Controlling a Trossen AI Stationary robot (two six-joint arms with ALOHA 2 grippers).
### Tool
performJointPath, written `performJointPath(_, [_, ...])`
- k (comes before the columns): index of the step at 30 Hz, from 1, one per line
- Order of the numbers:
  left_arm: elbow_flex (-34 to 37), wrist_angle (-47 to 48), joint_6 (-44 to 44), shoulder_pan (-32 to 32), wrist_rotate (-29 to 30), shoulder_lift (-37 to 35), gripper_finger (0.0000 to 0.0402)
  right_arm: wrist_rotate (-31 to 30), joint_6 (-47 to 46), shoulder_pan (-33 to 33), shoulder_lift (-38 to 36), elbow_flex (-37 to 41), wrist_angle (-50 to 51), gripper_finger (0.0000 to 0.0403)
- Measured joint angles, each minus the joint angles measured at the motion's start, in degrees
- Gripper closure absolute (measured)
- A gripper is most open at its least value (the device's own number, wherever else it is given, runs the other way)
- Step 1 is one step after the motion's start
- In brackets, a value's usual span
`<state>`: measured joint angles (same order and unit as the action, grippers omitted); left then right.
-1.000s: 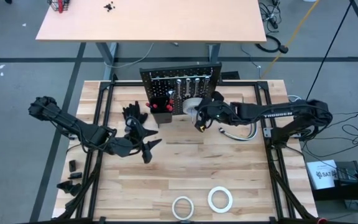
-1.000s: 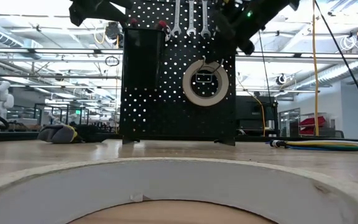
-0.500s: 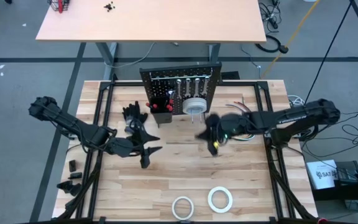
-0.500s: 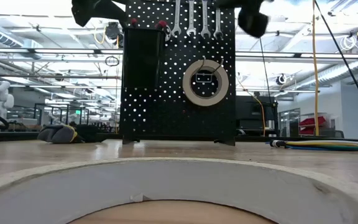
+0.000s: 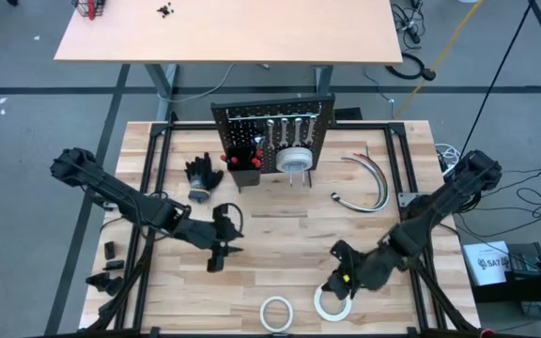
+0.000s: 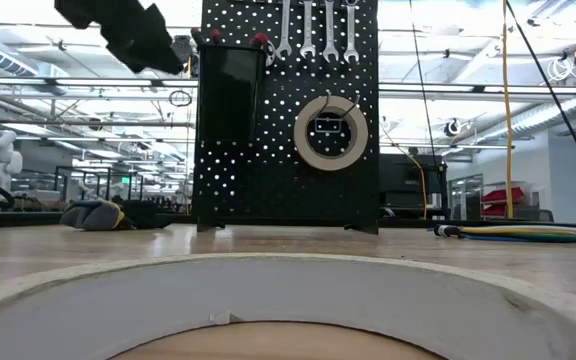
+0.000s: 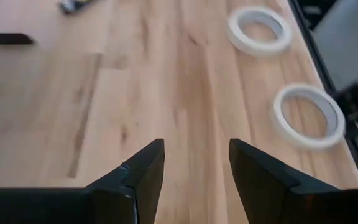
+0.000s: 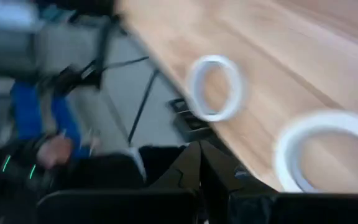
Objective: Hang tools onto peg board
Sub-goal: Hang the white masking tape on the peg board
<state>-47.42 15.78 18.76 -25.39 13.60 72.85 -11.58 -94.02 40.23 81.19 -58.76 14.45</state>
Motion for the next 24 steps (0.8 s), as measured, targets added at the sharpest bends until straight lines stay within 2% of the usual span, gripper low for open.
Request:
performJointPath(3, [0.00,0.09,-1.66,-0.17,-2.48,1.95,0.0219,-3.56,-14.62,2.99,2.33,0.00,4.50,0.0403])
performJointPath(5, [-0.01,0.18,-2.63,-0.15,-3.67,3.10,0.0219,-3.57,-22.64,4.51,3.93,0.00,7.19,0.0403])
performJointPath(9, [-0.01,0.22,-3.05,-0.15,-5.68,4.60,0.0219,-2.07,-31.40,6.10,7.30,-3.11,17.92,0.0403])
performJointPath(12, [-0.02,0.35,-3.08,-0.15,-6.35,4.86,0.0219,1.24,-31.06,5.46,8.82,-9.52,31.82,0.0403])
performJointPath(15, [0.00,0.15,-3.03,0.08,-6.32,4.84,0.0219,0.20,-27.28,5.09,10.48,-15.68,43.49,0.0403])
performJointPath(20, [-0.01,-1.66,-2.60,1.48,-5.87,4.84,0.0219,-5.91,-15.00,5.25,12.59,-17.84,41.37,0.0395])
performJointPath(22, [-0.02,-2.67,-1.98,1.94,-5.37,4.84,0.0219,-4.42,-14.39,5.09,13.39,-17.79,41.69,0.0383])
performJointPath(24, [0.00,-3.68,-0.27,2.26,-4.26,4.84,0.0219,0.43,-12.37,4.73,14.48,-17.81,41.53,0.0362])
